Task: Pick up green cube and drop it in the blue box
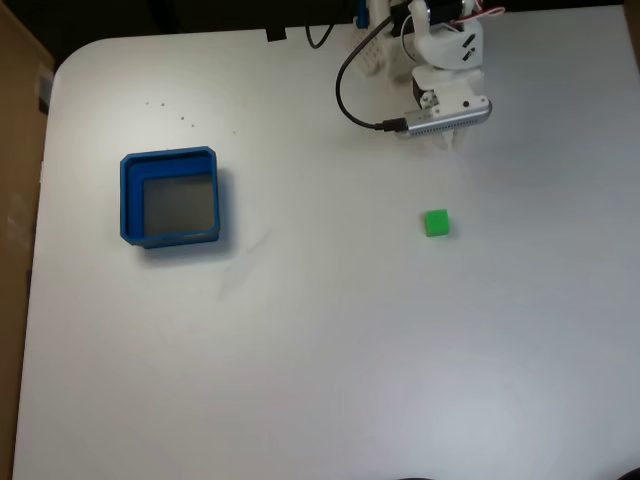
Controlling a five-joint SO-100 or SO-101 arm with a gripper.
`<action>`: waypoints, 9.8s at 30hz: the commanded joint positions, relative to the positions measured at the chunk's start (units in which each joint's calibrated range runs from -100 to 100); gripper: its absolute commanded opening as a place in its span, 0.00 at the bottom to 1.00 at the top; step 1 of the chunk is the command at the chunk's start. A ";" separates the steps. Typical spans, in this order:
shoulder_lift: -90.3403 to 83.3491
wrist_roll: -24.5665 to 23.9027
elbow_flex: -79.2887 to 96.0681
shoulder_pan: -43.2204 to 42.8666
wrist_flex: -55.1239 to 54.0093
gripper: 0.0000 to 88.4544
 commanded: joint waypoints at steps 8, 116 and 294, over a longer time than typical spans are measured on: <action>2.26 0.20 -8.87 -0.17 -0.10 0.23; 54.75 0.15 -43.65 2.22 -1.00 0.34; 78.07 -0.24 -93.96 53.88 -5.54 0.02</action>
